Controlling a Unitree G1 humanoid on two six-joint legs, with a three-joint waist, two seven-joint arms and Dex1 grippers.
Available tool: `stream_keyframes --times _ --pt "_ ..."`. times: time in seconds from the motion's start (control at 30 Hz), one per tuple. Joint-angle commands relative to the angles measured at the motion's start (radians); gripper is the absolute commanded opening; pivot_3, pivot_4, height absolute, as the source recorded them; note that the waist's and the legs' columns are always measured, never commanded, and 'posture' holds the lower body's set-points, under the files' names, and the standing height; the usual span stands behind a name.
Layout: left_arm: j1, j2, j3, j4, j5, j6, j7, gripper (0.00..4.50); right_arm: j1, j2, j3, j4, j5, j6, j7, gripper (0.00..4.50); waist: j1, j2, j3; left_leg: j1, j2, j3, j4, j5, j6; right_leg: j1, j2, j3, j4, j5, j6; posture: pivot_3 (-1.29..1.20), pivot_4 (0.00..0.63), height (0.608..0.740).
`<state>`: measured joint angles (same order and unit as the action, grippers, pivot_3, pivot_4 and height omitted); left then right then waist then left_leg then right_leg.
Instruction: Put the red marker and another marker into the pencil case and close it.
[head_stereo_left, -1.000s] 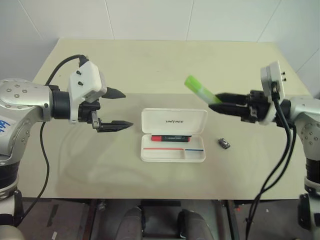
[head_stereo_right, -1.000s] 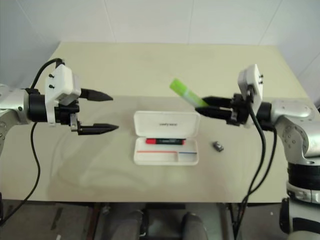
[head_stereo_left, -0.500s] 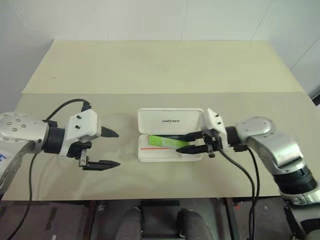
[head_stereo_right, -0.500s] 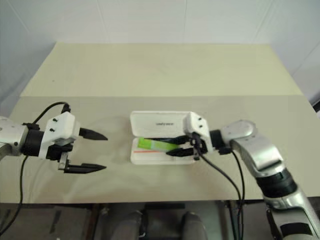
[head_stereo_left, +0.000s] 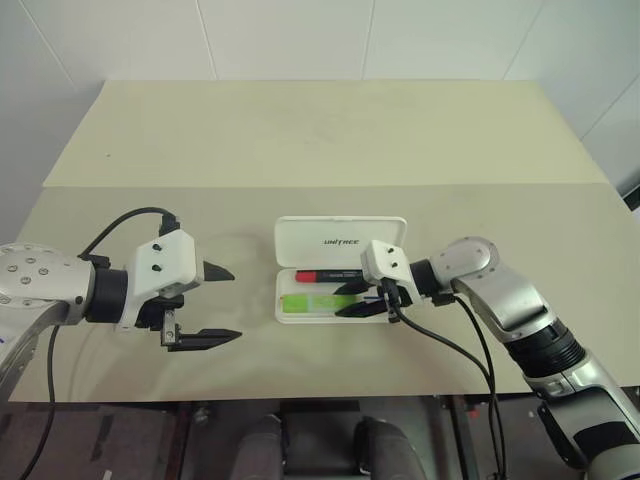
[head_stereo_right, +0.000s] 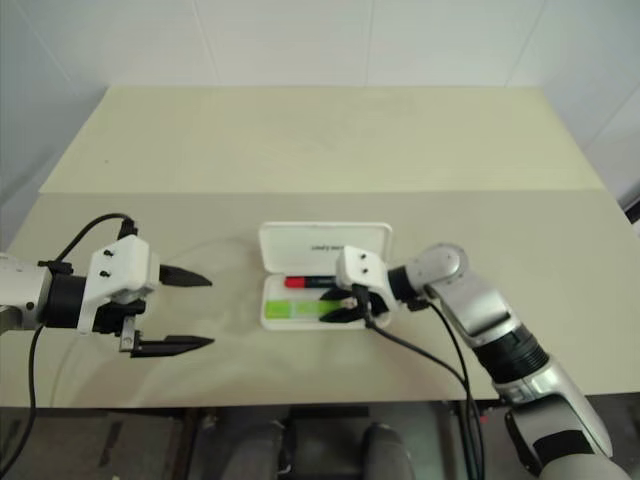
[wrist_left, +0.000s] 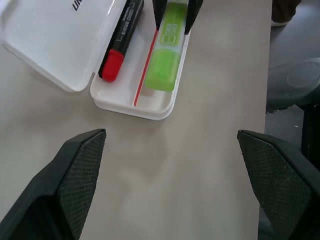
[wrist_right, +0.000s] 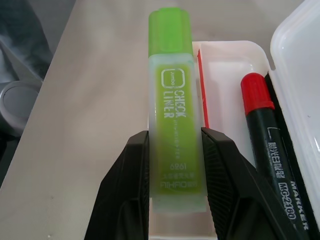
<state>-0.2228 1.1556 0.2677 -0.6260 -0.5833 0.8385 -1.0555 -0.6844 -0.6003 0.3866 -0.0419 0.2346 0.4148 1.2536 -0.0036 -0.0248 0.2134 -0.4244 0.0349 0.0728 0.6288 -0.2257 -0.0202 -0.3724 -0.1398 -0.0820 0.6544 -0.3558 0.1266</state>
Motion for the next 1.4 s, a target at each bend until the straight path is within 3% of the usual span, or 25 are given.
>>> stream_keyframes --times 0.03,0.27,0.47,0.63,0.77,1.0,1.4 --pt "0.001 0.020 0.041 -0.037 -0.017 0.008 0.017 4.50 -0.018 0.016 -0.003 -0.003 -0.003 -0.018 0.014 2.12 0.000 0.000 0.000 0.000 0.000 0.000 0.000 0.000 0.000 0.000 0.000 0.000 0.000 0.000 0.000 0.00 0.150 0.740" --pt "-0.108 -0.013 -0.055 -0.008 -0.026 -0.009 0.047 4.50 -0.009 0.014 -0.019 -0.023 -0.016 -0.002 0.006 4.49 0.002 0.000 0.000 0.000 0.000 0.002 0.000 0.000 0.000 -0.002 0.000 0.003 0.001 0.000 0.000 0.00 0.150 0.740" --pt "-0.204 -0.057 -0.133 0.016 -0.047 -0.066 -0.001 4.50 0.081 -0.123 -0.143 -0.188 0.081 0.094 0.034 4.49 0.008 -0.001 0.000 -0.001 0.000 0.003 0.001 -0.002 0.000 -0.002 0.000 0.002 0.000 0.000 0.000 0.00 0.150 0.740" --pt "-0.281 -0.139 -0.221 0.027 -0.059 -0.071 0.011 4.50 0.258 -0.276 -0.425 -0.324 0.213 0.242 -0.029 4.49 0.009 -0.002 -0.001 0.000 0.001 0.003 0.002 -0.002 0.001 -0.001 0.001 0.003 0.000 0.000 0.000 0.00 0.150 0.740" --pt "-0.329 -0.209 -0.291 0.025 -0.046 -0.051 0.056 4.50 0.372 -0.342 -0.552 -0.344 0.175 0.293 -0.150 4.49 0.015 -0.002 -0.001 0.000 0.001 0.004 0.003 -0.003 0.001 -0.001 0.001 0.004 0.000 0.000 0.000 0.00 0.150 0.740" --pt "-0.389 -0.297 -0.401 0.043 0.031 -0.036 0.145 4.50 0.419 -0.283 -0.567 -0.319 0.105 0.414 -0.419 4.49 0.013 -0.003 -0.002 0.002 0.002 0.006 0.003 -0.002 0.001 -0.001 0.002 0.007 -0.001 0.000 0.000 0.00 0.150 0.740" --pt "-0.383 -0.294 -0.401 0.051 0.043 -0.042 0.133 4.50 0.391 -0.184 -0.503 -0.331 0.126 0.530 -0.566 4.49 0.019 -0.003 -0.002 0.002 0.002 0.006 0.002 -0.002 0.001 -0.001 0.002 0.007 -0.001 0.000 0.000 0.00 0.150 0.740"
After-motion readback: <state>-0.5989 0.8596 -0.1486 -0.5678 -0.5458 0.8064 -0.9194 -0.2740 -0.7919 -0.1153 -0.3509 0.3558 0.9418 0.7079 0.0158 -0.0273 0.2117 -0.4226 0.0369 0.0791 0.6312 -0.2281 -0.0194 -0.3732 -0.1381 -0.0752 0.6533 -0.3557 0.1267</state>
